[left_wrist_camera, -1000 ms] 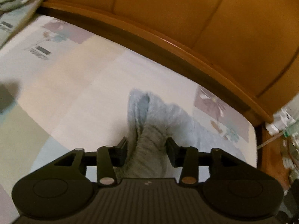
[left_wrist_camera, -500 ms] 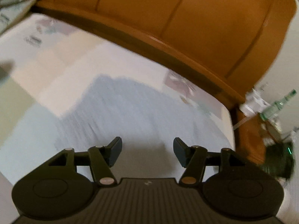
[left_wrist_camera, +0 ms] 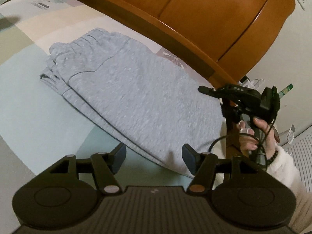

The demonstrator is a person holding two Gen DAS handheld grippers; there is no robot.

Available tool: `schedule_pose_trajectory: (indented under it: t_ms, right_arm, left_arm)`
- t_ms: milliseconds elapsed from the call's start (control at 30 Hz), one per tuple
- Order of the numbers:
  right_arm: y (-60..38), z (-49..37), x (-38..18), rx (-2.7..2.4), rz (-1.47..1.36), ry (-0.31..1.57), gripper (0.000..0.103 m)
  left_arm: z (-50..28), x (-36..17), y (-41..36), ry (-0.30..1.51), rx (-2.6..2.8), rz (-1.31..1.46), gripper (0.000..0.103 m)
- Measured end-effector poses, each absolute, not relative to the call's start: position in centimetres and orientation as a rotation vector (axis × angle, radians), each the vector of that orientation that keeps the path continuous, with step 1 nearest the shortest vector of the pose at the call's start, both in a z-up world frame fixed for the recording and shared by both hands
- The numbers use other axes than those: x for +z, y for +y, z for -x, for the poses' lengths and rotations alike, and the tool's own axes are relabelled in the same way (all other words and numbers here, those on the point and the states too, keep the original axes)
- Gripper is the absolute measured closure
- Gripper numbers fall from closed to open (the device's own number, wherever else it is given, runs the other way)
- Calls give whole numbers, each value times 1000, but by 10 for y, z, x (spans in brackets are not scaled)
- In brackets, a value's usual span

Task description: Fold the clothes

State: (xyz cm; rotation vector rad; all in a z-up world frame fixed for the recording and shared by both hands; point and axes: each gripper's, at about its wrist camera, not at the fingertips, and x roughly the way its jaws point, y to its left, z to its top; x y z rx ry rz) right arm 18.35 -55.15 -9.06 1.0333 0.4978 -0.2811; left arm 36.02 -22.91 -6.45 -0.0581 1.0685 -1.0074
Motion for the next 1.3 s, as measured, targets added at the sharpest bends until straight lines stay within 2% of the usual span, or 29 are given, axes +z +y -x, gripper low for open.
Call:
schedule_pose_trajectory:
  t_ms: [100,233,300,467,567,700,833,900,1167,1233,1300]
  right_arm:
    - [-548,-189,-71,-299,-850,475,87]
    - [-554,-195,-72,-329,-691,545,85]
    - [-558,-194,-80,-362,-678,608,75]
    - [-545,-161,-64,-418,-616,563,69]
    - [-517,-157,-43,-325,-502,541,49]
    - [-472,-161,-36,-176,-427,631,49]
    - [-449,-144,-52,-132,-484,715,49]
    - [-441,-136,-63,-112,-519,755,46]
    - [-429,-141,-78,-16,-630,766,45]
    - [-426,-143,-82,8,-657,767,49]
    - [-423,-144,-86,32,-684,768,66]
  left_arm:
    - [-359,-63,-226,1058,-1013,68,38]
    - [-358,-66,-227,1057,-1008,45,37]
    - [-358,-65,-226,1048,-1006,30,37]
    - [-361,-61,-226,1015,-1005,-14,36]
    - [-367,-56,-234,982,-995,-41,35]
    - [-368,-50,-251,937,-973,-68,35]
    - [-359,-49,-254,916,-998,-72,34]
    - [-354,-50,-253,907,-1013,-87,33]
    - [-347,-47,-247,912,-1026,-76,33]
    - [-346,-45,-244,905,-1021,-77,32]
    - [-346,-44,-240,901,-1015,-78,30]
